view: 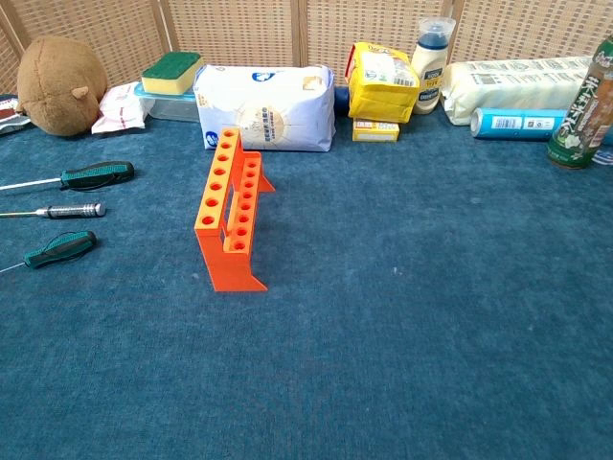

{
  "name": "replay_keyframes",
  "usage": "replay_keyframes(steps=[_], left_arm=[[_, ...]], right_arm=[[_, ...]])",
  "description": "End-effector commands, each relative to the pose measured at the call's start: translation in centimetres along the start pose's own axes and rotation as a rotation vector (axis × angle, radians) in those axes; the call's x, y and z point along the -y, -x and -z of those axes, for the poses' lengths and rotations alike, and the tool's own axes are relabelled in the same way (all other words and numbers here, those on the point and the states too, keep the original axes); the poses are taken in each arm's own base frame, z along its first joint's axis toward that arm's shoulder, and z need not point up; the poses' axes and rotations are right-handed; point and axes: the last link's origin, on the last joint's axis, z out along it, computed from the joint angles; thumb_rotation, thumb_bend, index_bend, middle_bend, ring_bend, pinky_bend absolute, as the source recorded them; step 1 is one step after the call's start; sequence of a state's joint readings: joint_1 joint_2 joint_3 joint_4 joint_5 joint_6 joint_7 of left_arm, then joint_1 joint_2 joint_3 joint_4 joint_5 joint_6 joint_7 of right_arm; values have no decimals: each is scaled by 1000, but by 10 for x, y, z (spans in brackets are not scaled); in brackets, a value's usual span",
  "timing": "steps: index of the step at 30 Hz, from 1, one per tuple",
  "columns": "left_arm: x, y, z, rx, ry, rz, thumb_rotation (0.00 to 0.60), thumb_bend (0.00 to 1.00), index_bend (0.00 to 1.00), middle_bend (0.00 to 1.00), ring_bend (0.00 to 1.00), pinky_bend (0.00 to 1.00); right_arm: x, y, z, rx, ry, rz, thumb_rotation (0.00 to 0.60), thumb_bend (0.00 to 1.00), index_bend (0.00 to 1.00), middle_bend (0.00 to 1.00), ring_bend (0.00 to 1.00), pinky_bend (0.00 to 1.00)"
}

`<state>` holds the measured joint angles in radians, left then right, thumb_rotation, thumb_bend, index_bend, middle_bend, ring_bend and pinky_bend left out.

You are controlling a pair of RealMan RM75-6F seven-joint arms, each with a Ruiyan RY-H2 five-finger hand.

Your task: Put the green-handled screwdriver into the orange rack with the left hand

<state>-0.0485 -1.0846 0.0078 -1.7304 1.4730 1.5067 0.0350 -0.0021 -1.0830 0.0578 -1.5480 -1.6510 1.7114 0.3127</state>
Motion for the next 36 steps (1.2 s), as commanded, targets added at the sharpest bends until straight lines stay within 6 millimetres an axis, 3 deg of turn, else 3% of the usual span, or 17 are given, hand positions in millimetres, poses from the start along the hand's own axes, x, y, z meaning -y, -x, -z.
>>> replay_keyframes(steps=[1,12,21,26,36], left_arm=[[0,1,-1,2,-13,3,600,48,0,0,0,139],[-10,16,-11,38,48,-37,600,47,11,0,0,98],[-41,49,-18,196,261,-188,599,0,256,0,0,69],[-55,62,-22,239,278,-258,453,0,305,0,0,58],[-64,79,-28,270,263,-369,337,0,331,0,0,59]], right_arm=[[-1,1,-2,8,3,1,462,40,146,132,148,69],[-1,1,-1,13,7,-5,465,40,146,129,147,66],[-4,0,-3,17,22,-11,463,40,146,127,146,65],[-3,1,-3,22,23,-11,462,41,146,126,145,65],[-5,-1,-3,20,25,-20,460,40,146,126,144,65]])
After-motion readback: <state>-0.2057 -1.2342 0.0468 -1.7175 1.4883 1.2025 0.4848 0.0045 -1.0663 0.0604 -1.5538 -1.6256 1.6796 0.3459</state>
